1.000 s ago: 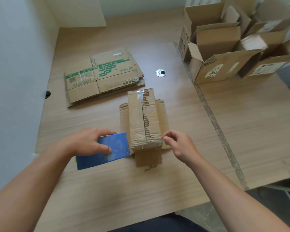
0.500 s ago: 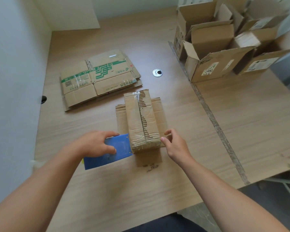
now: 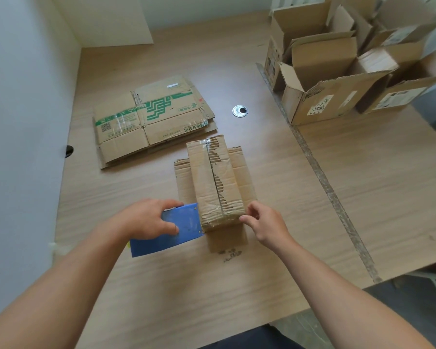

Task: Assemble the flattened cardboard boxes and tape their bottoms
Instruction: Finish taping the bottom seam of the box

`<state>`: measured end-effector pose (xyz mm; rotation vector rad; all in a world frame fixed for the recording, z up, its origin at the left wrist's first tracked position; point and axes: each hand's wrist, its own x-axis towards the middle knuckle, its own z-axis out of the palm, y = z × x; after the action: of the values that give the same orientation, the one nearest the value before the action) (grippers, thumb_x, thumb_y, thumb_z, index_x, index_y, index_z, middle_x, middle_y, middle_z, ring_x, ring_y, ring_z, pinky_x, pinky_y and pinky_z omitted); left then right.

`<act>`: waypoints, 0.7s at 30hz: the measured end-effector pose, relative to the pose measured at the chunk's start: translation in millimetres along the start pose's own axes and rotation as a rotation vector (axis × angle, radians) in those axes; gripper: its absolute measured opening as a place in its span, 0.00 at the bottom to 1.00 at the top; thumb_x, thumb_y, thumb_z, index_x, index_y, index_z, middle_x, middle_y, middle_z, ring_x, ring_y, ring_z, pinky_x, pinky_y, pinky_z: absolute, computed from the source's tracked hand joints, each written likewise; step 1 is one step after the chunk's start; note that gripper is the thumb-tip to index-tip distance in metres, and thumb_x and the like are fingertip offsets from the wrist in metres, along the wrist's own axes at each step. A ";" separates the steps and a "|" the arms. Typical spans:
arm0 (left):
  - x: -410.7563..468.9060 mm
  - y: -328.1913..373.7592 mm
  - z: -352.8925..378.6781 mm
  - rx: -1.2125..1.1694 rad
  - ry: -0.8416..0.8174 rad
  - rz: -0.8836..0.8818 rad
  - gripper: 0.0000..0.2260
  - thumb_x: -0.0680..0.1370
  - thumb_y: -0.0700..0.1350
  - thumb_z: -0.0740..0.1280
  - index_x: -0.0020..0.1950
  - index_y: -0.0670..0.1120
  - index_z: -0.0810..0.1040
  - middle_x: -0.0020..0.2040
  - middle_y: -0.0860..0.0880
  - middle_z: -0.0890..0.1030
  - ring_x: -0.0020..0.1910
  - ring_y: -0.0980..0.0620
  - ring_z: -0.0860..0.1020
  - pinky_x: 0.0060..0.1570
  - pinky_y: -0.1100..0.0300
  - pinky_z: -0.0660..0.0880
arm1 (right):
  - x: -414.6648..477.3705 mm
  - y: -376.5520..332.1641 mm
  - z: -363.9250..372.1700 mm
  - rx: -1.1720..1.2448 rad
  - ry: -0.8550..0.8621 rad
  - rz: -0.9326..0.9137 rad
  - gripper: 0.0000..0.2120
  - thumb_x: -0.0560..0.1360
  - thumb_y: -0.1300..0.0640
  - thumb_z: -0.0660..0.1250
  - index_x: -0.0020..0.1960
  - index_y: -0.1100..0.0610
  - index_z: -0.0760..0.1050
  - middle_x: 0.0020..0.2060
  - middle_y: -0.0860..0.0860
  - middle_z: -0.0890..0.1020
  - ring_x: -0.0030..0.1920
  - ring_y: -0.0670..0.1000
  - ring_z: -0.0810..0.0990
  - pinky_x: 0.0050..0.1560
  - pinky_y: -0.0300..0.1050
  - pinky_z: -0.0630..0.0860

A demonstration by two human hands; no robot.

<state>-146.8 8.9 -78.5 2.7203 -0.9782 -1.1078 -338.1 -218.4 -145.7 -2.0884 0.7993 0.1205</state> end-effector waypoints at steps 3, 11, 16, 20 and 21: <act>3.2 -1.8 0.3 -0.006 -0.005 -0.003 0.30 0.70 0.59 0.71 0.71 0.67 0.67 0.54 0.56 0.76 0.50 0.53 0.74 0.44 0.59 0.70 | 10.1 7.8 -13.9 0.286 -0.146 0.017 0.10 0.76 0.57 0.72 0.39 0.52 0.74 0.35 0.47 0.77 0.37 0.46 0.73 0.40 0.39 0.69; 8.7 -4.0 4.7 -0.052 -0.019 0.009 0.29 0.72 0.58 0.71 0.71 0.68 0.67 0.57 0.55 0.77 0.51 0.53 0.75 0.39 0.65 0.66 | 21.7 4.4 -5.8 0.079 0.123 0.012 0.06 0.78 0.54 0.69 0.44 0.51 0.74 0.41 0.47 0.78 0.41 0.47 0.76 0.42 0.41 0.67; 9.2 -4.7 3.0 -0.099 -0.043 0.004 0.28 0.72 0.58 0.71 0.70 0.68 0.67 0.56 0.57 0.76 0.48 0.57 0.74 0.39 0.66 0.65 | 13.3 -5.8 3.3 0.073 0.203 -0.055 0.05 0.79 0.59 0.66 0.44 0.52 0.75 0.39 0.47 0.79 0.43 0.50 0.76 0.43 0.41 0.66; 9.3 -4.7 3.5 -0.151 -0.068 0.006 0.31 0.68 0.61 0.69 0.70 0.69 0.67 0.57 0.58 0.76 0.49 0.58 0.74 0.40 0.65 0.67 | 9.8 -4.9 7.5 0.227 0.218 -0.060 0.07 0.78 0.58 0.70 0.54 0.52 0.83 0.45 0.44 0.83 0.46 0.44 0.81 0.47 0.27 0.71; 9.9 -4.2 3.6 -0.165 -0.074 0.003 0.32 0.66 0.62 0.69 0.70 0.69 0.67 0.57 0.57 0.76 0.50 0.57 0.74 0.40 0.65 0.67 | 10.2 -4.5 9.6 0.265 0.196 -0.063 0.10 0.77 0.59 0.71 0.58 0.53 0.82 0.49 0.45 0.84 0.48 0.43 0.81 0.50 0.27 0.72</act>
<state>-141.5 7.2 -88.4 2.5638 -0.8568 -1.2376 -325.5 -214.3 -152.1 -1.8895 0.8166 -0.2168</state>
